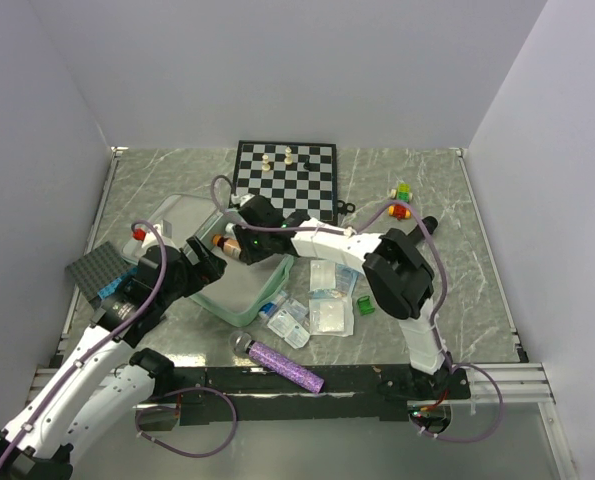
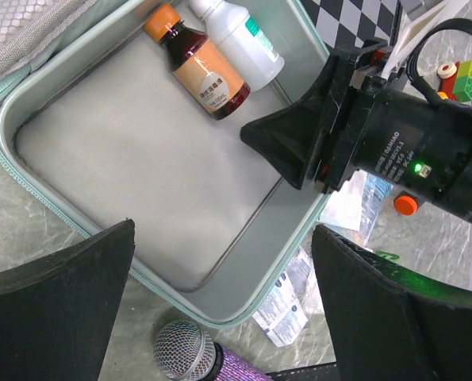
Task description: Organize the medicine kit
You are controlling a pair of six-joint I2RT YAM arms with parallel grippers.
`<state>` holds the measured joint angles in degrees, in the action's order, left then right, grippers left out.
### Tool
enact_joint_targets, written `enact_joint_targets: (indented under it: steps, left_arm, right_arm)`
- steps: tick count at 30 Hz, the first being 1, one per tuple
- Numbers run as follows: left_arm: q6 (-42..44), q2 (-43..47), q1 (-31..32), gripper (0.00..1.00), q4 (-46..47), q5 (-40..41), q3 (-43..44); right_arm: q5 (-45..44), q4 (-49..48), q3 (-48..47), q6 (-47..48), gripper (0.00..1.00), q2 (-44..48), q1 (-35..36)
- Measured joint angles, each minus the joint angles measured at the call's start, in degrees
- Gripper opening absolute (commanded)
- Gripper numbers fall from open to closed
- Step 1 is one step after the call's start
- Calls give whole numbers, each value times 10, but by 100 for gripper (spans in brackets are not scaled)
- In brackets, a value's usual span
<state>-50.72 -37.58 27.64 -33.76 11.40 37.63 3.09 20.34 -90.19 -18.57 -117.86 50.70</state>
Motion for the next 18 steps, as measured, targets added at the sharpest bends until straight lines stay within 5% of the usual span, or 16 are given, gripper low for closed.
enact_joint_targets:
  steps: [18]
  left_arm:
    - [0, 13, 0, 97, 0, 0, 0]
  right_arm:
    - [30, 30, -154, -32, 38, -116, 16]
